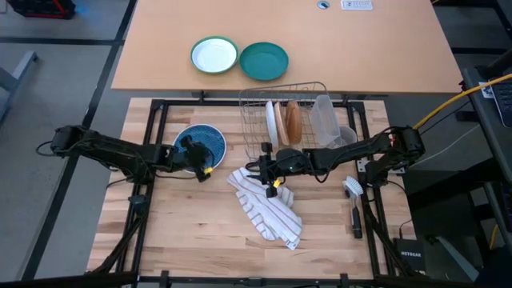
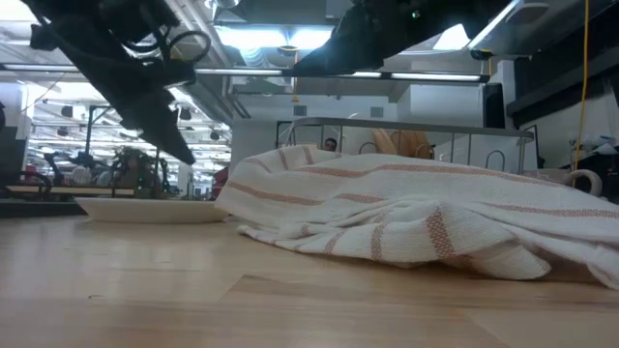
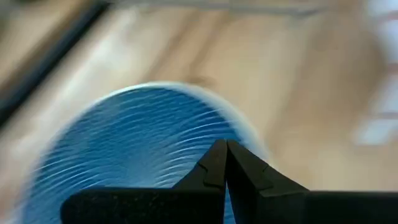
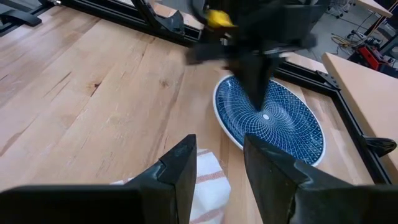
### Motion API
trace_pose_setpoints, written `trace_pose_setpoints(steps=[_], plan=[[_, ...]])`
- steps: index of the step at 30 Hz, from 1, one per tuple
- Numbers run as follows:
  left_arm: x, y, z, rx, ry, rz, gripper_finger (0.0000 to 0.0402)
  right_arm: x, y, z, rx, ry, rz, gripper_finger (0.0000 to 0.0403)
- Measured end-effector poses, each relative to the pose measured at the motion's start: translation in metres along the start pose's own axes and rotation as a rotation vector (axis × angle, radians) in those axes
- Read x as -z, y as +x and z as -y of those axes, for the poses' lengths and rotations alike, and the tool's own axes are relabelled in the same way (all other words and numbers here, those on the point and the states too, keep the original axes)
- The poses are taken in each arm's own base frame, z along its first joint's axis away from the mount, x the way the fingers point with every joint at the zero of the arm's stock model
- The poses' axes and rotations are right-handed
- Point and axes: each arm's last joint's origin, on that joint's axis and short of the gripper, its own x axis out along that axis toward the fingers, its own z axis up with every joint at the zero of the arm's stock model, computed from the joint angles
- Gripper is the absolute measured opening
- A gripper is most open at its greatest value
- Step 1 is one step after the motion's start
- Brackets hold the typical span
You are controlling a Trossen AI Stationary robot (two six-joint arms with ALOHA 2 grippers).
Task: Sort dishes
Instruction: Put the blue plate into the dish rack
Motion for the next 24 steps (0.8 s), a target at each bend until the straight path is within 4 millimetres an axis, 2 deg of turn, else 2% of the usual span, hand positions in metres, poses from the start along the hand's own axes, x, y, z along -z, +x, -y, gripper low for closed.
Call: trace_pose_setpoints(steps=[5,10,13,18,24], plan=[[0.0,0.004,-0.026,-0.22,-0.074,-0.082,0.0001,-0.006,0.002,-0.012,0.024,-0.08,0.042,0.0136],[0.007,0.013,-0.056,-0.352,-0.165,-0.19,0.0,-0.007,0.019,-0.029,0.038,-0.178,0.157,0.0136],[0.011,0.018,-0.074,-0.416,-0.223,-0.228,0.0,-0.001,0.03,-0.036,0.043,-0.241,0.182,0.0136],[0.021,0.026,-0.095,-0.436,-0.33,-0.288,0.0,0.015,0.053,-0.043,0.029,-0.299,0.121,0.0136],[0.037,0.04,-0.103,-0.377,-0.394,-0.324,0.0,0.016,0.078,-0.047,0.016,-0.307,0.094,0.0136]])
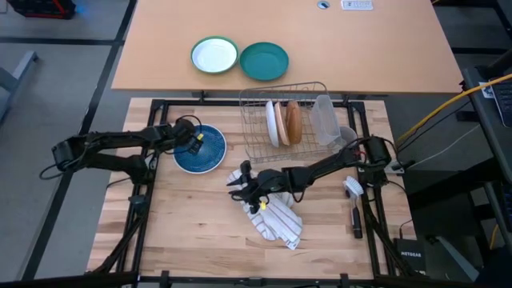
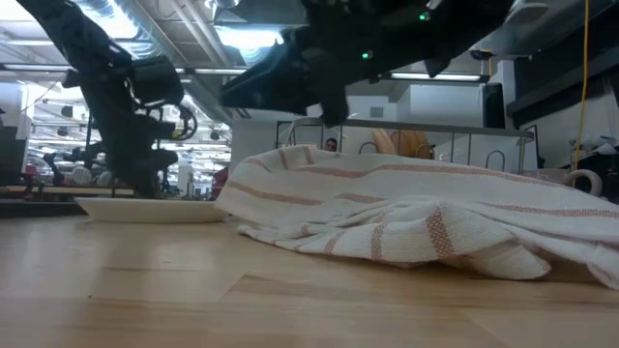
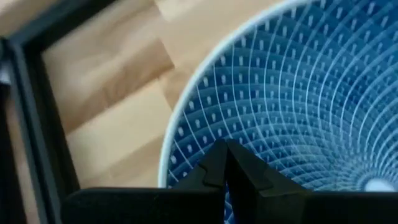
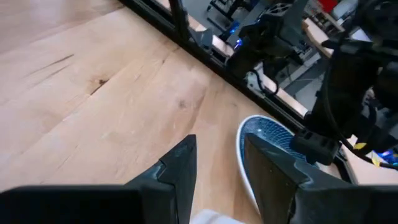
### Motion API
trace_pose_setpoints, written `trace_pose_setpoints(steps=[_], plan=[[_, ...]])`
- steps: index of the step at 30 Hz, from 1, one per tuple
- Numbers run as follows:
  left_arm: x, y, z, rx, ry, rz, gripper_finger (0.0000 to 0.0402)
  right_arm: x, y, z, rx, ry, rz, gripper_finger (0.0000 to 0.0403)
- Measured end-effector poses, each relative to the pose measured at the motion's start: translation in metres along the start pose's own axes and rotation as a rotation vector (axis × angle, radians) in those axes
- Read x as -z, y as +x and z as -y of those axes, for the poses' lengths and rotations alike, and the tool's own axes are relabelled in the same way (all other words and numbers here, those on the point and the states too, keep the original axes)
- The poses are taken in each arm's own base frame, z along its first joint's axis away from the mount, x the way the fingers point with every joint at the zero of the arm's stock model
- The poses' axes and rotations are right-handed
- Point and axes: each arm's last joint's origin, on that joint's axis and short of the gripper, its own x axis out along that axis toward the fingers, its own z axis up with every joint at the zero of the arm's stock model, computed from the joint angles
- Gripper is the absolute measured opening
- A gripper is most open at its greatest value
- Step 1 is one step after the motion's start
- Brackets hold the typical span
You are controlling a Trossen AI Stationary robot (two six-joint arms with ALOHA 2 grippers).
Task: Sort dishes
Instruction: Put the blue plate into the dish rack
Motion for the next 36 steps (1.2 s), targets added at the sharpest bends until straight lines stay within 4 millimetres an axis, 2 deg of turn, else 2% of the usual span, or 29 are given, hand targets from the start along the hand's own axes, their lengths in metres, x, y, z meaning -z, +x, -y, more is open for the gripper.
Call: trace_pose_setpoints(steps=[5,13,19,26,36], plan=[[0.006,0.01,0.001,0.001,0.012,-0.053,0.0,-0.005,0.01,0.002,-0.015,-0.013,-0.025,0.0136],[0.008,0.022,0.01,0.088,0.048,-0.099,0.0,-0.008,0.013,0.008,0.084,-0.191,-0.088,0.0136],[0.007,0.02,0.019,0.257,0.077,-0.104,0.0,0.005,0.019,0.009,0.079,-0.213,-0.126,0.0136],[0.008,0.017,0.024,0.293,0.087,-0.107,0.0,0.024,0.028,0.006,0.063,-0.212,-0.173,0.0136],[0.01,0.014,0.03,0.312,0.097,-0.107,0.0,0.024,0.031,0.026,0.108,-0.18,-0.144,0.0136]])
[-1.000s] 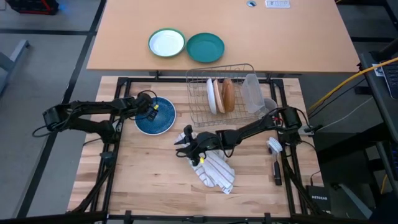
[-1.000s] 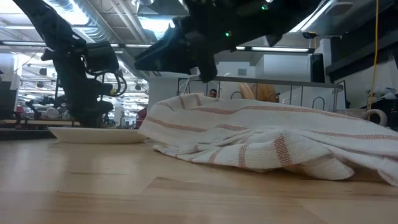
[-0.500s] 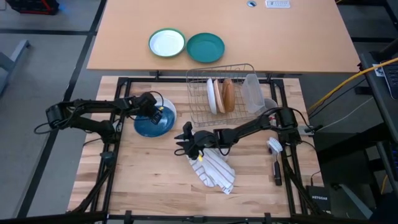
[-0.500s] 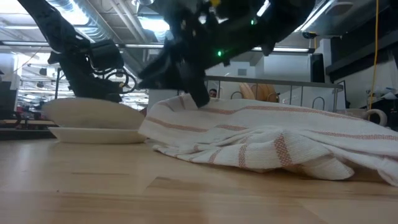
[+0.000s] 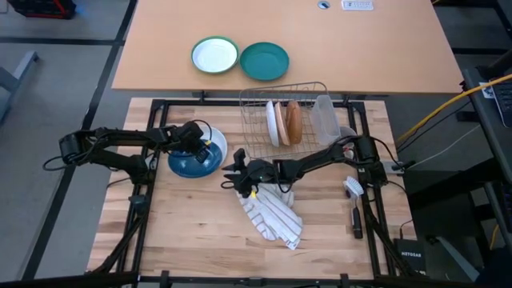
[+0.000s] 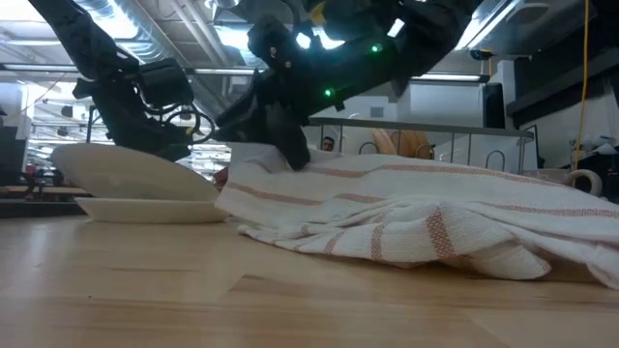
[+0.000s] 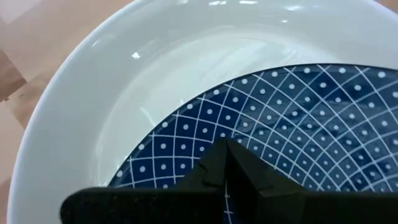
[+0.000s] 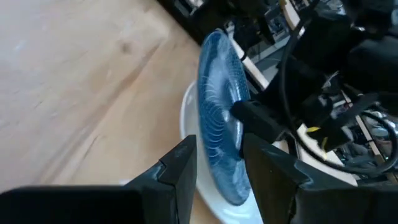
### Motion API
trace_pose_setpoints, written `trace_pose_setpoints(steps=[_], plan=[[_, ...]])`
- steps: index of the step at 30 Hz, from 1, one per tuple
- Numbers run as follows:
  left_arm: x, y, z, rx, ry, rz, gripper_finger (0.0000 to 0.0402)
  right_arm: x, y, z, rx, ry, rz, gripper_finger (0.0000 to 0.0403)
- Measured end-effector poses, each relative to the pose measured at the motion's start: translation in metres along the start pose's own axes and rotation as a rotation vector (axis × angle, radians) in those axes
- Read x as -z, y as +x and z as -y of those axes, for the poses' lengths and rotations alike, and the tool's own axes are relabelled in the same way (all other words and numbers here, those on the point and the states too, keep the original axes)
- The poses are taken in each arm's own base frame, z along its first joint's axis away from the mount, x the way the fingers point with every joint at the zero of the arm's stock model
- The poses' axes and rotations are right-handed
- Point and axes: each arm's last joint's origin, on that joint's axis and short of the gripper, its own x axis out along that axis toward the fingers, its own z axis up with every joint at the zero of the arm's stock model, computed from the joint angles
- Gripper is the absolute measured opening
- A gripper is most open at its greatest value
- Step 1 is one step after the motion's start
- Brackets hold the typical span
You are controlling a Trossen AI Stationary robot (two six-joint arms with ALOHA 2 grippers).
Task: Sort dishes
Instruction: Put the blue plate into the dish rack
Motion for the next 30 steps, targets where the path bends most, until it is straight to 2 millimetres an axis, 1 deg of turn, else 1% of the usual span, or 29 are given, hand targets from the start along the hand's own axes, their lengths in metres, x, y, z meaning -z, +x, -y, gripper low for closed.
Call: trace_pose_setpoints(steps=[6,8,11,13,16,18,22,25,30], plan=[[0.0,0.0,0.0,0.003,0.0,-0.001,0.0,-0.017,0.003,0.013,0.027,0.016,0.058,0.0136],[0.0,0.0,0.0,0.003,0.0,0.0,0.0,-0.022,0.007,0.016,0.037,0.022,0.073,0.0136],[0.0,0.0,0.0,0.002,0.0,0.0,0.0,-0.025,0.023,0.013,0.019,0.025,0.104,0.0136],[0.0,0.0,0.0,0.002,0.0,-0.001,0.0,-0.026,0.037,0.008,-0.011,0.019,0.106,0.0136],[0.0,0.0,0.0,0.002,0.0,0.0,0.0,-0.029,0.055,0.004,-0.063,0.033,0.055,0.0136],[0.0,0.0,0.0,0.004,0.0,0.001,0.0,-0.03,0.063,0.004,-0.091,0.057,0.01,0.0136],[0.0,0.0,0.0,0.002,0.0,0.006,0.0,-0.036,0.077,0.004,-0.1,0.069,-0.008,0.0136],[0.0,0.0,0.0,0.005,-0.001,0.008,0.0,-0.035,0.085,0.002,-0.097,0.098,-0.037,0.0136],[-0.001,0.0,0.001,0.008,-0.001,0.01,0.0,-0.028,0.09,-0.005,-0.095,0.132,-0.154,0.0136]])
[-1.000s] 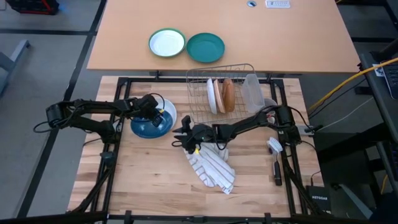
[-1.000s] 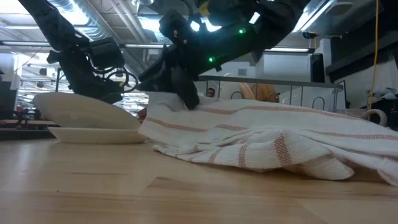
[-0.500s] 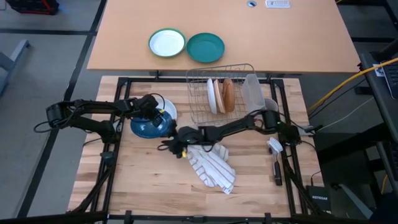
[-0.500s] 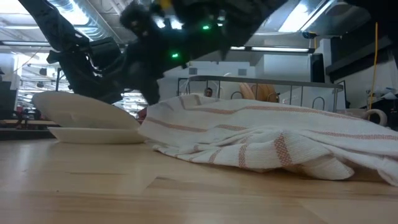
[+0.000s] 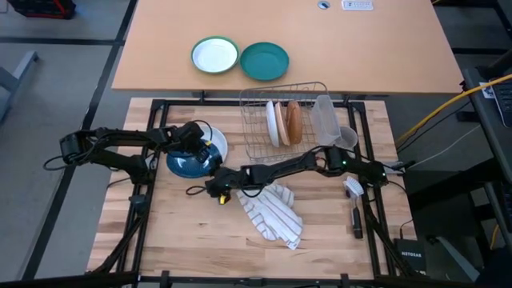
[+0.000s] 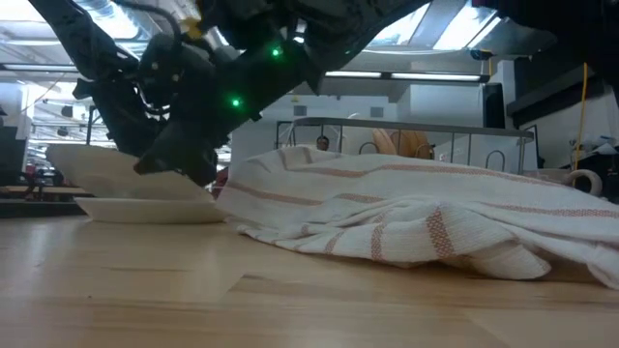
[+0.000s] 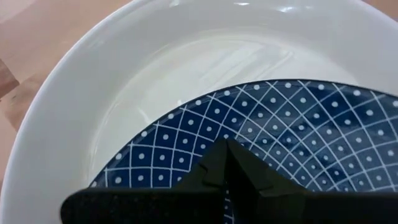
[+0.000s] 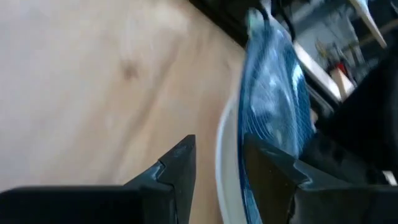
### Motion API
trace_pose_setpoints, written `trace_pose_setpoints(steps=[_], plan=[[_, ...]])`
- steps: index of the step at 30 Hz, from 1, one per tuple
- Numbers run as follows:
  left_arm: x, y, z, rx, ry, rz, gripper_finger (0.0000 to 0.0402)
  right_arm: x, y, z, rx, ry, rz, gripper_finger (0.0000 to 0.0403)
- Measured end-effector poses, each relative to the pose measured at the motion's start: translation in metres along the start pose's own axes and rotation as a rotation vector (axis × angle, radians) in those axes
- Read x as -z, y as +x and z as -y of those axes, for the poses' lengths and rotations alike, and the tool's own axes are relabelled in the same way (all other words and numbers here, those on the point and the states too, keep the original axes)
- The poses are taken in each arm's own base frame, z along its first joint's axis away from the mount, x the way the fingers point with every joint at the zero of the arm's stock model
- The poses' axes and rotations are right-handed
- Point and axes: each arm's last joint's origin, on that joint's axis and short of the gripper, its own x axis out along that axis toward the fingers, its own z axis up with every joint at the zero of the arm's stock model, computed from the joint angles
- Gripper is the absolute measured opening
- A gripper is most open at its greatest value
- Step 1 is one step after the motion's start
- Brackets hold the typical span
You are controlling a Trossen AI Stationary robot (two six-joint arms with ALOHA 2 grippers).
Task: Sort dishes
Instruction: Put the blue plate into the dish rack
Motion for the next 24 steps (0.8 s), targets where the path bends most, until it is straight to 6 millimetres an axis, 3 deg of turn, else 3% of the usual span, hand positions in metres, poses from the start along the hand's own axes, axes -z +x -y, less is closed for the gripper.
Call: trace_pose_setpoints(steps=[14,24], plan=[[-0.001,0.0,0.001,0.022,-0.002,0.005,0.0,0.017,0.008,0.012,0.084,0.066,-0.097,0.0131],[-0.001,0.0,0.001,0.028,-0.009,0.004,0.0,0.024,0.011,0.017,0.026,0.106,-0.085,0.0065]])
